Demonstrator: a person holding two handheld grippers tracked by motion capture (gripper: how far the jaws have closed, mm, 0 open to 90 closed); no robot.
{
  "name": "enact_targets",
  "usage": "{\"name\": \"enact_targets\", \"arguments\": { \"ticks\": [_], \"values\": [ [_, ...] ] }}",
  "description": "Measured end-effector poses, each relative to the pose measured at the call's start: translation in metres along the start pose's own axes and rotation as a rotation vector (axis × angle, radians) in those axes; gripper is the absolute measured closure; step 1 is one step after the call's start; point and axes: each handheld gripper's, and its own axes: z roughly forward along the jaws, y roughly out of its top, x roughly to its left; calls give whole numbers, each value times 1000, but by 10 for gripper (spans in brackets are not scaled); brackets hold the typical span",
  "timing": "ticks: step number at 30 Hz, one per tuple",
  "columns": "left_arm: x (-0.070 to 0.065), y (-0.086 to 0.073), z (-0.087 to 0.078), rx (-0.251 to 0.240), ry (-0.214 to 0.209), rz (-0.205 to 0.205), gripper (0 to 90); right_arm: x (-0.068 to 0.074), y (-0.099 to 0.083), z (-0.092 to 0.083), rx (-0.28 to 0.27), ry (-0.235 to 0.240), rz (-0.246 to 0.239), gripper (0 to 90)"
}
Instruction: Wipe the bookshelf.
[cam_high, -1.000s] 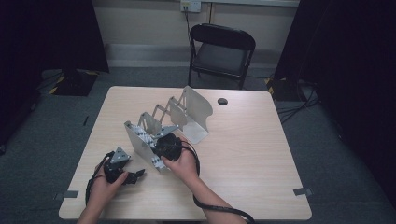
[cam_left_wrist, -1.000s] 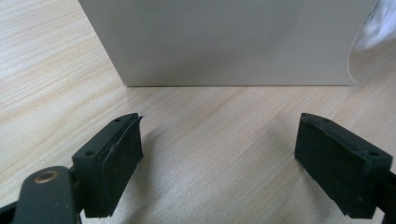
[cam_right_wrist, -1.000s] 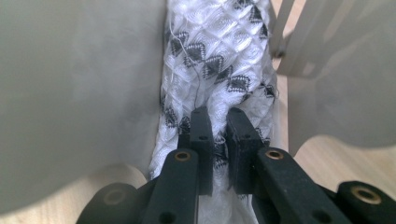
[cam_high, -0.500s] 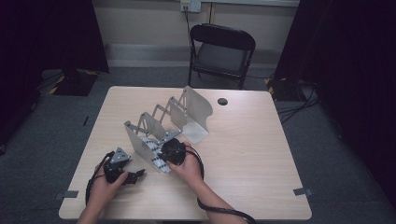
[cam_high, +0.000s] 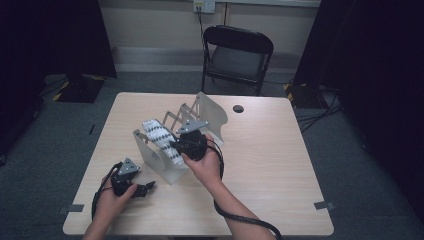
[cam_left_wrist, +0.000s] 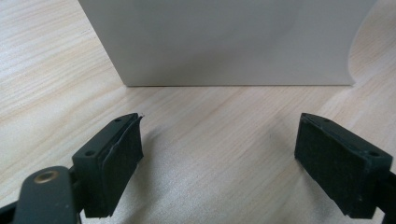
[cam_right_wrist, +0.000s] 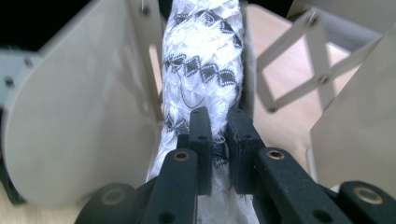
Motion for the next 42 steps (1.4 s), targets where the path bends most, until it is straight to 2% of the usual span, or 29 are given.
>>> {"name": "enact_targets", "arguments": {
  "ticks": [2, 6, 13, 19, 29, 31, 33, 36, 38, 40, 42],
  "values": [
    [0, 0, 0, 0, 0, 0, 147, -1, 5, 0, -8, -6, 1, 816],
    [0, 0, 0, 0, 0, 0, 146, 1, 1, 12, 33, -17, -10, 817],
    [0, 0, 0, 1, 0, 2, 146, 3, -27, 40, 114, -13, 3, 817],
    [0, 0, 0, 0, 0, -1, 146, 3, -47, 51, 165, -6, 10, 817],
    [0, 0, 0, 0, 0, 0, 146, 10, -65, 52, 214, 32, -16, 759],
    [0, 0, 0, 0, 0, 0, 147, 11, -65, 51, 208, 26, -8, 675],
    [0, 0, 0, 0, 0, 0, 146, 12, -63, 46, 178, 9, -11, 571],
    [0, 0, 0, 0, 0, 0, 146, 10, -59, 43, 149, -6, 3, 498],
    [0, 0, 0, 0, 0, 0, 147, 9, -60, 46, 164, -13, -5, 489],
    [0, 0, 0, 0, 0, 0, 146, 10, -64, 52, 195, 15, 3, 503],
    [0, 0, 0, 0, 0, 0, 147, 13, -71, 58, 226, 16, -19, 585]
  ]
}}
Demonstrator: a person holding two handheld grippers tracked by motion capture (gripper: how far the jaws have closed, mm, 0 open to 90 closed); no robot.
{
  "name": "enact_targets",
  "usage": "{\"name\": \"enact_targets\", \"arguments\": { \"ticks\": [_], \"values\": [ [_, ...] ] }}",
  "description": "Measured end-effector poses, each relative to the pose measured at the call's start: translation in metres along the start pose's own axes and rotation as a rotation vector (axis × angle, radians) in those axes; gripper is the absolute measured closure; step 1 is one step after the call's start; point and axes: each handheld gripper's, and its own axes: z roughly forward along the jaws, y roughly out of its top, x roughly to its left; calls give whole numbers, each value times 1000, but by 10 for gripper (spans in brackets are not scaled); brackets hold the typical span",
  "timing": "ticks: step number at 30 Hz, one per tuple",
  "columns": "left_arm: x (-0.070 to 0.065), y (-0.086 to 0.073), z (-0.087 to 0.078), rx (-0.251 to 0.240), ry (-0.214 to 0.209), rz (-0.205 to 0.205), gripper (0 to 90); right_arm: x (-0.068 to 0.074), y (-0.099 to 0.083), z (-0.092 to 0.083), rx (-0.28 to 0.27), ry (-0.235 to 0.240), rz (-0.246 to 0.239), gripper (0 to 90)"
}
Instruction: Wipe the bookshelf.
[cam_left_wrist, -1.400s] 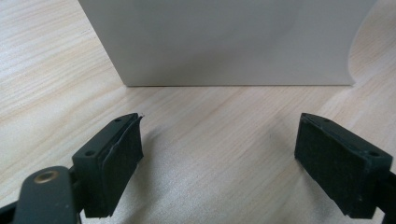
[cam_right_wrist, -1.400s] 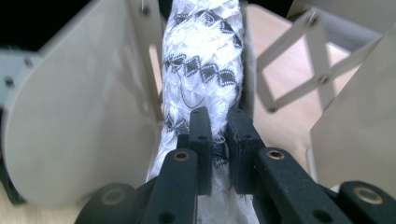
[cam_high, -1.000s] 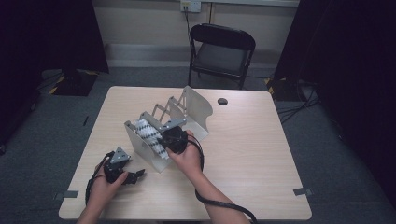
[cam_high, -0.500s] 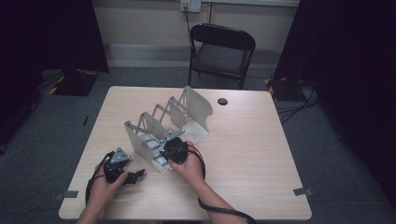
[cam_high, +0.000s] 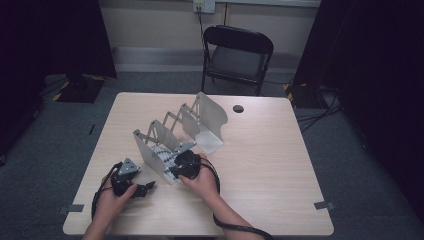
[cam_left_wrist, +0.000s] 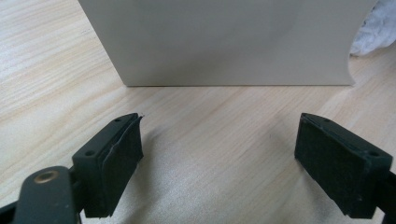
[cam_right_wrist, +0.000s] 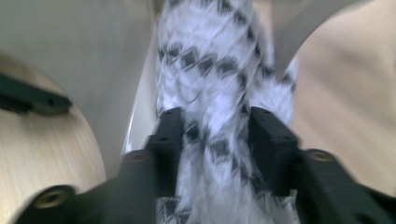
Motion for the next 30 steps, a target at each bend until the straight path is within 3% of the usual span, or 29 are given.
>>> {"name": "enact_targets", "arguments": {
  "ticks": [2, 5, 12, 20, 24, 30],
  "values": [
    [0, 0, 0, 0, 0, 0, 147, 2, -4, 1, -8, -17, 29, 709],
    [0, 0, 0, 0, 0, 0, 146, 1, -1, -2, -10, -15, 61, 770],
    [0, 0, 0, 0, 0, 0, 146, -1, 19, -29, -81, -8, 62, 784],
    [0, 0, 0, 0, 1, 3, 147, -3, 60, -73, -235, -46, 66, 784],
    [0, 0, 0, 0, 0, 0, 147, -7, 68, -70, -198, -64, 60, 785],
    [0, 0, 0, -1, 0, 0, 147, -10, 49, -43, -129, -65, 79, 787]
  ]
}}
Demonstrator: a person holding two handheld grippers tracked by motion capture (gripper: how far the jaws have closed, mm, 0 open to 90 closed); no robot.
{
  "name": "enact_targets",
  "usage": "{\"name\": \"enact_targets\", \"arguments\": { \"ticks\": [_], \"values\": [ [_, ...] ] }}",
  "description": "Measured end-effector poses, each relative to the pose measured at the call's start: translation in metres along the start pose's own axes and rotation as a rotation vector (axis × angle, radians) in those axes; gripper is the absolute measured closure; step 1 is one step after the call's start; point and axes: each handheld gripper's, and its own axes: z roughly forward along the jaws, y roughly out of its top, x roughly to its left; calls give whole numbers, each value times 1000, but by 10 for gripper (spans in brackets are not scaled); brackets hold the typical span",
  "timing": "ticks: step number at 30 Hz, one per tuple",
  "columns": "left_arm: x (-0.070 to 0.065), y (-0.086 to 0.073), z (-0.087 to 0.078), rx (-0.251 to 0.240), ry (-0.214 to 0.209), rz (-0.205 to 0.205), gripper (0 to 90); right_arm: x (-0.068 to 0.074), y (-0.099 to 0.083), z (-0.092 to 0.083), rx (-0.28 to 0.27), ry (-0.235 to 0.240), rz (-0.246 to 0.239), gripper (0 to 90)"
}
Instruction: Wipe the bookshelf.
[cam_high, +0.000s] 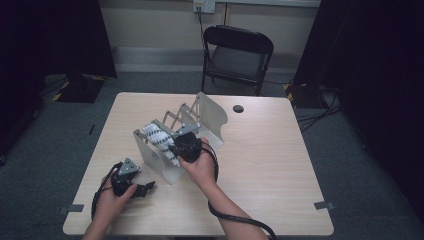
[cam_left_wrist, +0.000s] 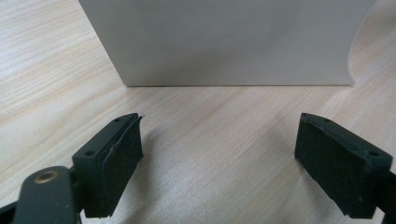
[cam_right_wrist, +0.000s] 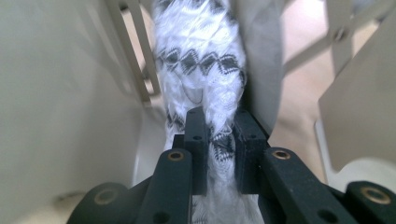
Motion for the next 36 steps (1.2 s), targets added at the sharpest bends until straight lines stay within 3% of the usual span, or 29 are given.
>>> {"name": "enact_targets", "arguments": {
  "ticks": [8, 13, 19, 21, 24, 27, 32, 34, 36],
  "values": [
    [0, 0, 0, 0, 0, 0, 146, -6, -26, 15, 55, -14, 16, 786],
    [0, 0, 0, -2, 2, 2, 147, -4, -39, 18, 86, -21, -5, 785],
    [0, 0, 0, -1, 3, 2, 147, 0, -53, 21, 109, 15, -10, 750],
    [0, 0, 0, -1, 2, 3, 147, 3, -55, 22, 118, 33, -27, 683],
    [0, 0, 0, -1, 2, 3, 147, 6, -52, 19, 102, 48, -35, 569],
    [0, 0, 0, -2, 3, 2, 147, 7, -45, 11, 36, 65, -46, 544],
    [-1, 0, 0, -1, 2, 0, 148, 10, -49, 20, 104, 58, -68, 587],
    [-1, 0, 0, 0, 2, 0, 148, 11, -55, 25, 120, 51, -79, 736],
    [-1, 0, 0, -1, 2, -1, 148, 10, -58, 26, 123, 55, -75, 809]
  ]
}}
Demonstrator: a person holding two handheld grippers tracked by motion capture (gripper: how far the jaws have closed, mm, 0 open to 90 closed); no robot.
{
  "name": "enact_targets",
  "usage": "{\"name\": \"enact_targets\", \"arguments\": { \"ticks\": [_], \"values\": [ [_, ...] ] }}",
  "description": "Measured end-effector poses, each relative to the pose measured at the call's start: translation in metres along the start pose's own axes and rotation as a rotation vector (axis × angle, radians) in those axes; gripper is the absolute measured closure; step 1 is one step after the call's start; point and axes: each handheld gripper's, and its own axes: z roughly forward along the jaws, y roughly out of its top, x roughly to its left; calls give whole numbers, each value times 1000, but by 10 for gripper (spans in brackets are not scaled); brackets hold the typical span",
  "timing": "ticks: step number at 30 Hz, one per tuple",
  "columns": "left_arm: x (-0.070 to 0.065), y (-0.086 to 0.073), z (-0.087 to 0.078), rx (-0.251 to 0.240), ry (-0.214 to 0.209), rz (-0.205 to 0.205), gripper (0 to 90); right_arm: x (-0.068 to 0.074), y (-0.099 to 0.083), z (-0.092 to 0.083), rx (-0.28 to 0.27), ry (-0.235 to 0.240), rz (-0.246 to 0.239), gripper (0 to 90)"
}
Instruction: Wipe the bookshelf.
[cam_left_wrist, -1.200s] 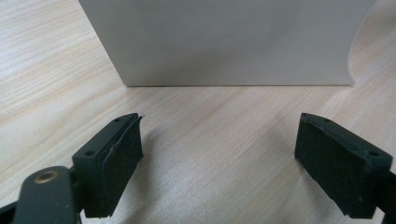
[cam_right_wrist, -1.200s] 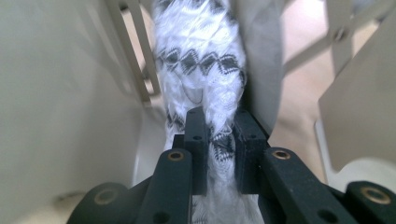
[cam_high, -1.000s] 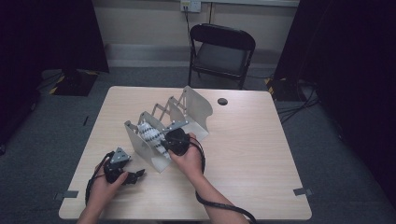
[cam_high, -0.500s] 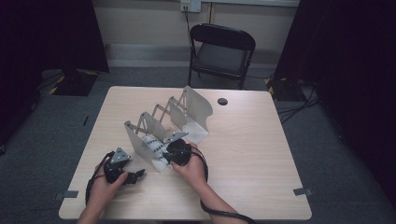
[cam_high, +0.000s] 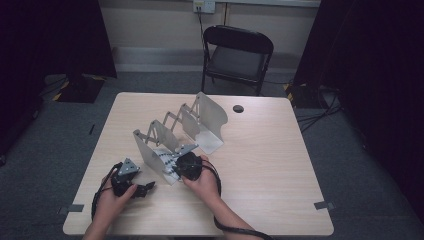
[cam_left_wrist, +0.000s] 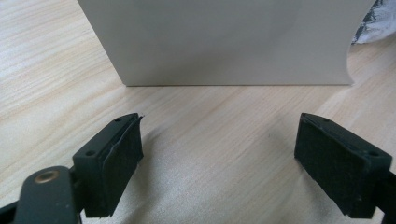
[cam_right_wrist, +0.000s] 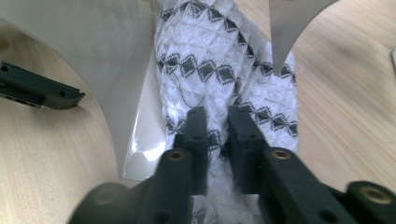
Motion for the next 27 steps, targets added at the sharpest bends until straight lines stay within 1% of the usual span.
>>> {"name": "enact_targets", "arguments": {
  "ticks": [1, 2, 6, 7, 8, 9, 11, 14, 16, 19, 22, 27],
  "values": [
    [0, 0, 0, 0, 0, 0, 148, -1, 0, -1, -3, -2, 0, 823],
    [0, 0, 0, 0, 0, 0, 148, -2, 2, -2, -3, 1, 14, 832],
    [0, 0, 0, 0, 0, 0, 148, -7, 11, -16, -26, -12, 21, 843],
    [0, 0, 0, 0, 0, 0, 148, -8, 16, -24, -43, -24, 15, 846],
    [0, 0, 0, 0, 0, 0, 148, -9, 18, -27, -49, -32, 10, 846],
    [0, 0, 0, 0, 0, 0, 148, -10, 23, -34, -60, -36, 14, 849],
    [0, 0, 0, 0, 0, 3, 148, -12, 31, -46, -91, -34, 27, 852],
    [0, 0, 0, 0, 1, 3, 148, -10, 45, -63, -136, -42, 16, 852],
    [0, 0, 0, -1, 2, -1, 148, -9, 58, -77, -174, -66, 5, 853],
    [0, 0, 0, 0, 3, 2, 148, -11, 72, -86, -207, -90, 12, 853],
    [0, 0, 0, 0, 2, 1, 148, -15, 74, -82, -200, -97, 21, 853],
    [0, 0, 0, 0, 2, 1, 148, -15, 57, -61, -158, -89, 40, 853]
  ]
}}
